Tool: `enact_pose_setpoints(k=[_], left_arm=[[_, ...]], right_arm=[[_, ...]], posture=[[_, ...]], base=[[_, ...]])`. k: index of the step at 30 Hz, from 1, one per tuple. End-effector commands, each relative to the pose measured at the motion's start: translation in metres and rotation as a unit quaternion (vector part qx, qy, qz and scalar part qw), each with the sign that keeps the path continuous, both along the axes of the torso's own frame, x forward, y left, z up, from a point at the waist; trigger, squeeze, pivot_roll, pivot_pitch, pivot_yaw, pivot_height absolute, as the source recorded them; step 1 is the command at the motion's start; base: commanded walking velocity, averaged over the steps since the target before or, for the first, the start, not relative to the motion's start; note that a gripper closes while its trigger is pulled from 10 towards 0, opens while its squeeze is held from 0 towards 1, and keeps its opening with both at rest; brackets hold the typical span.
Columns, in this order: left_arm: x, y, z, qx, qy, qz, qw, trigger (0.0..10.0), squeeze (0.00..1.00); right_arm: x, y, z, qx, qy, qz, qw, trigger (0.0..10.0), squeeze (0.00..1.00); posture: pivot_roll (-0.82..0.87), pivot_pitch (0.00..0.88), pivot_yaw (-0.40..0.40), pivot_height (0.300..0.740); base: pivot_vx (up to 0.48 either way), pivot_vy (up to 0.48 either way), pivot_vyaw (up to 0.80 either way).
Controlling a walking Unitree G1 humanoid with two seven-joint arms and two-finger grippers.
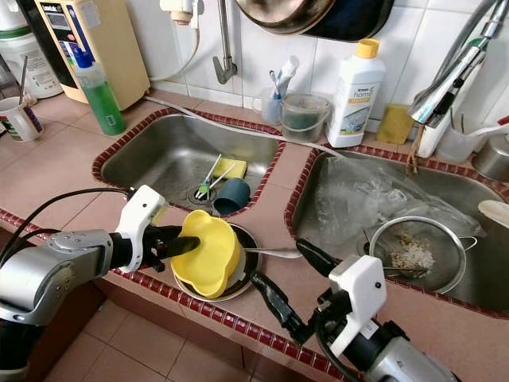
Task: Kitchen organization
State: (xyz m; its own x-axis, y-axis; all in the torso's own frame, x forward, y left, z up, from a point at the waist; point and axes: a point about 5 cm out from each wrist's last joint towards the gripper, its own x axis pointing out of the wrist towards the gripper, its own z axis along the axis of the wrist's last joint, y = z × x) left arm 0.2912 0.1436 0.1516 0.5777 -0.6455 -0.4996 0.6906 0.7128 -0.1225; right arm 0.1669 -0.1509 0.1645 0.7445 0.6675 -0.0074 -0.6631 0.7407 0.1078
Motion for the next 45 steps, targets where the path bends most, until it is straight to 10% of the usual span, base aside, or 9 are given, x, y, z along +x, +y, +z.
enact_pose_setpoints(k=[1, 37, 39, 40, 45], left_arm=[[0.002, 0.004, 0.003, 0.008, -0.003, 0.001, 1.0, 0.0, 0.0], [0.017, 0.02, 0.027, -0.023, -0.04, 0.024, 0.999, 0.0, 0.0], [0.02, 0.024, 0.033, -0.02, -0.051, 0.025, 0.998, 0.9, 0.0], [0.021, 0.026, 0.035, -0.02, -0.053, 0.024, 0.998, 10.0, 0.0], [0.024, 0.029, 0.038, -0.026, -0.055, 0.036, 0.997, 10.0, 0.0]], right_arm=[[-0.003, 0.0, 0.009, 0.003, -0.011, 0.012, 1.0, 10.0, 0.0], [0.005, -0.009, 0.019, 0.013, -0.007, 0.017, 1.0, 10.0, 0.0], [0.005, -0.009, 0.019, 0.014, -0.008, 0.017, 1.0, 10.0, 0.0], [0.006, -0.009, 0.019, 0.014, -0.009, 0.016, 1.0, 10.0, 0.0], [0.007, -0.009, 0.019, 0.016, -0.01, 0.017, 1.0, 10.0, 0.0]], posture=[[-0.23, 0.067, 0.049, 0.74], [-0.23, 0.034, 0.037, 0.74], [-0.23, 0.039, 0.037, 0.74], [-0.23, 0.038, 0.036, 0.74], [-0.23, 0.032, 0.034, 0.74]], base=[[0.0, 0.0, 0.0], [0.0, 0.0, 0.0], [0.0, 0.0, 0.0], [0.0, 0.0, 0.0], [0.0, 0.0, 0.0]])
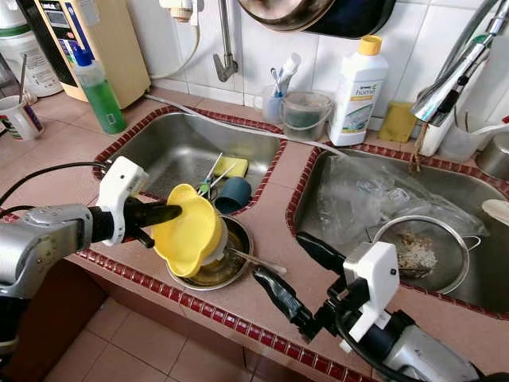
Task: Kitchen organization
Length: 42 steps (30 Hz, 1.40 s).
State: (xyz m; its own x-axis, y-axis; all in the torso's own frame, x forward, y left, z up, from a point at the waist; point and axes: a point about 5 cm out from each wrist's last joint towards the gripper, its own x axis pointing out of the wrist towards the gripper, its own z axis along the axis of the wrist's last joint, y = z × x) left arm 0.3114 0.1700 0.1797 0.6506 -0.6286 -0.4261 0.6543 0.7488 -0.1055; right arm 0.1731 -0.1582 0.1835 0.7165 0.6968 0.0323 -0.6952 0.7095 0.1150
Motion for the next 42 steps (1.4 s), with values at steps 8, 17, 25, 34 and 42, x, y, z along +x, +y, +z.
enact_pose_setpoints(k=[8, 17, 25, 34, 42], left_arm=[[0.009, 0.001, 0.019, -0.052, -0.02, 0.015, 0.998, 10.0, 0.0], [0.014, 0.003, 0.029, -0.086, -0.041, 0.028, 0.995, 10.0, 0.0], [0.029, 0.007, 0.042, -0.075, -0.185, 0.088, 0.976, 10.0, 0.0], [0.039, -0.013, 0.043, -0.138, -0.253, 0.097, 0.953, 10.0, 0.0], [0.046, -0.016, 0.033, -0.144, -0.255, 0.107, 0.95, 10.0, 0.0]], right_arm=[[0.005, -0.001, 0.004, 0.011, -0.004, -0.005, 1.0, 10.0, 0.0], [0.01, -0.002, 0.01, 0.024, -0.016, -0.011, 1.0, 10.0, 0.0], [0.028, -0.001, 0.024, 0.067, -0.061, -0.057, 0.994, 10.0, 0.0], [0.057, 0.007, 0.035, 0.094, -0.122, -0.158, 0.975, 10.0, 0.0], [0.077, -0.006, 0.036, 0.08, -0.153, -0.267, 0.948, 10.0, 0.0]], posture=[[-0.23, 0.031, 0.031, 0.74], [-0.23, 0.034, 0.03, 0.74], [-0.22, 0.025, 0.023, 0.74], [-0.22, 0.022, 0.032, 0.74], [-0.23, 0.017, 0.043, 0.74]], base=[[0.0, 0.0, 0.0], [0.0, 0.0, 0.0], [0.0, 0.0, 0.0], [0.0, 0.0, 0.0], [0.0, 0.235, 0.0]])
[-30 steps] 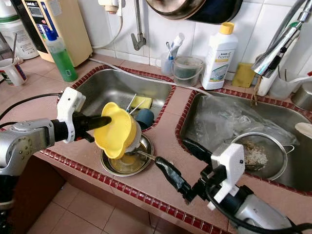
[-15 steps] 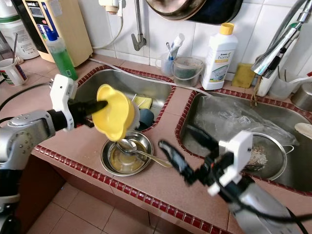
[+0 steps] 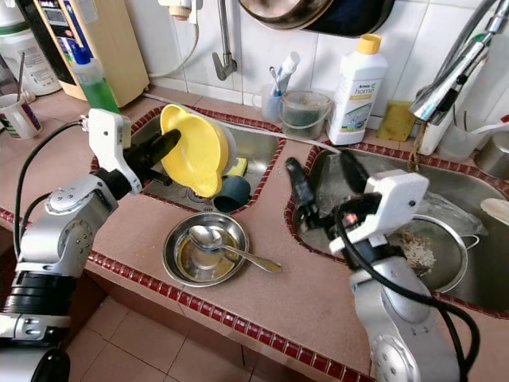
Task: Kitchen organization
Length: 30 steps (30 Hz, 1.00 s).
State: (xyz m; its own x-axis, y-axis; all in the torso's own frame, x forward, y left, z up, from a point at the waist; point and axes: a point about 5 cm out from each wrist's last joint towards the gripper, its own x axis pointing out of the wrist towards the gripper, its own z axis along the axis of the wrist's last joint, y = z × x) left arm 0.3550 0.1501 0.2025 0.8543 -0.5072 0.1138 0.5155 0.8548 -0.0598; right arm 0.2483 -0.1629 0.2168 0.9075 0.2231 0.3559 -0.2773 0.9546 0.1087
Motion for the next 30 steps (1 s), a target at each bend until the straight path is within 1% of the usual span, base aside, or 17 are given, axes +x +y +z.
enact_pose_setpoints(k=[1, 3, 30], left_arm=[[0.0024, 0.0032, 0.0105, 0.001, -0.02, 0.004, 1.0, 10.0, 0.0], [0.003, 0.0022, 0.0106, 0.004, -0.022, 0.004, 1.0, 10.0, 0.0], [0.003, 0.0022, 0.0106, 0.004, -0.022, 0.004, 1.0, 10.0, 0.0]], right_arm=[[0.0023, -0.001, 0.0026, -0.001, -0.007, -0.012, 1.0, 10.0, 0.0], [0.005, -0.0001, 0.0021, -0.009, -0.006, -0.016, 1.0, 10.0, 0.0], [0.005, -0.0001, 0.0021, -0.009, -0.006, -0.016, 1.0, 10.0, 0.0]], posture=[[-0.23, 0.018, 0.044, 0.74], [-0.23, 0.022, 0.048, 0.74], [-0.23, 0.022, 0.048, 0.74]], base=[[0.0, 0.48, 0.0], [0.0, 0.48, 0.0], [0.0, 0.48, 0.0]])
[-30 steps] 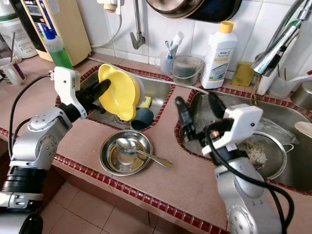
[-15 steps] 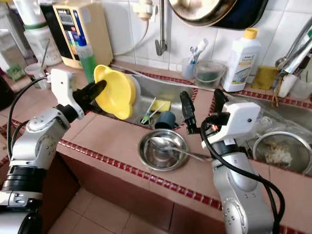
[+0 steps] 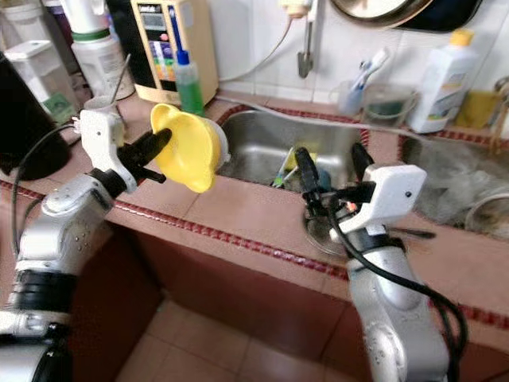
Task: Kitchen organization
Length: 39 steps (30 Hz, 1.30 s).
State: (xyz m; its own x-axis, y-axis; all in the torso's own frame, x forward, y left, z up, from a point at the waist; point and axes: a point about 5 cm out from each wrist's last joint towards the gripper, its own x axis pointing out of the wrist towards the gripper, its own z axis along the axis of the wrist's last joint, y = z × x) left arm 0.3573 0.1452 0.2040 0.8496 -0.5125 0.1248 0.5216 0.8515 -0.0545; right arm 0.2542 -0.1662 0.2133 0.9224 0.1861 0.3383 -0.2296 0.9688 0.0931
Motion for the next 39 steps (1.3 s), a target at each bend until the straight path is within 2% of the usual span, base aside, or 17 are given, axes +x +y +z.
enact_pose_setpoints(k=[1, 3, 5, 7, 12, 14, 16, 20, 28, 32, 35, 39], left_arm=[[0.001, 0.007, 0.009, 0.005, -0.016, 0.007, 1.0, 10.0, 0.0], [0.001, 0.007, 0.009, 0.005, -0.016, 0.007, 1.0, 10.0, 0.0], [-0.003, -0.002, 0.004, 0.043, -0.029, -0.023, 0.998, 10.0, 0.0], [-0.004, -0.002, 0.003, 0.048, -0.03, -0.027, 0.998, 10.0, 0.0], [-0.004, -0.003, 0.003, 0.047, -0.032, -0.03, 0.998, 10.0, 0.0], [-0.005, -0.004, 0.004, 0.014, -0.029, -0.03, 0.999, 10.0, 0.0], [-0.005, -0.004, 0.005, 0.006, -0.024, -0.032, 0.999, 10.0, 0.0], [-0.006, -0.003, 0.004, 0.025, -0.03, -0.033, 0.999, 10.0, 0.0], [-0.008, -0.002, 0.007, 0.02, -0.035, -0.037, 0.999, 10.0, 0.0], [-0.009, -0.002, 0.01, 0.038, -0.052, -0.048, 0.997, 10.0, 0.0], [-0.01, -0.002, 0.01, 0.034, -0.051, -0.051, 0.997, 10.0, 0.0], [-0.009, -0.002, 0.01, 0.036, -0.047, -0.05, 0.997, 10.0, 0.0]], right_arm=[[-0.001, 0.003, 0.006, 0.0, -0.013, 0.008, 1.0, 10.0, 0.0], [-0.001, 0.003, 0.006, 0.0, -0.013, 0.008, 1.0, 10.0, 0.0], [0.019, 0.006, 0.0, -0.022, -0.003, -0.004, 1.0, 10.0, 0.0], [0.021, 0.006, 0.0, -0.026, -0.001, -0.004, 1.0, 10.0, 0.0], [0.022, 0.009, 0.001, -0.022, -0.01, 0.0, 1.0, 10.0, 0.0], [0.021, 0.01, 0.001, -0.023, -0.012, 0.002, 1.0, 10.0, 0.0], [0.021, 0.01, 0.001, -0.023, -0.013, 0.002, 1.0, 10.0, 0.0], [0.022, 0.009, 0.001, -0.025, -0.019, 0.0, 1.0, 10.0, 0.0], [0.023, 0.008, 0.002, -0.03, -0.024, 0.002, 0.999, 10.0, 0.0], [0.025, 0.009, 0.003, -0.031, -0.025, 0.003, 0.999, 10.0, 0.0], [0.026, 0.009, 0.003, -0.03, -0.027, 0.003, 0.999, 10.0, 0.0], [0.026, 0.013, 0.003, -0.028, -0.028, 0.005, 0.999, 10.0, 0.0]], posture=[[-0.23, 0.022, 0.048, 0.74], [-0.23, 0.022, 0.048, 0.74], [-0.2, 0.0, 0.034, 0.74], [-0.2, 0.0, 0.034, 0.74], [-0.2, 0.0, 0.034, 0.74], [-0.2, 0.0, 0.033, 0.74], [-0.19, 0.0, 0.033, 0.74], [-0.19, 0.002, 0.031, 0.74], [-0.19, 0.016, 0.032, 0.74], [-0.19, 0.02, 0.035, 0.74], [-0.19, 0.022, 0.036, 0.74], [-0.19, 0.026, 0.038, 0.74]], base=[[0.0, 0.48, 0.0], [0.0, 0.48, 0.0], [0.0, 0.0, -0.77], [0.0, 0.0, -0.77], [0.0, -0.271, -0.28], [0.0, -0.277, 0.0], [0.0, -0.139, 0.0], [0.0, 0.0, 0.0], [0.0, 0.0, 0.0], [0.0, 0.0, 0.0], [0.0, 0.0, 0.0], [0.0, -0.322, 0.0]])
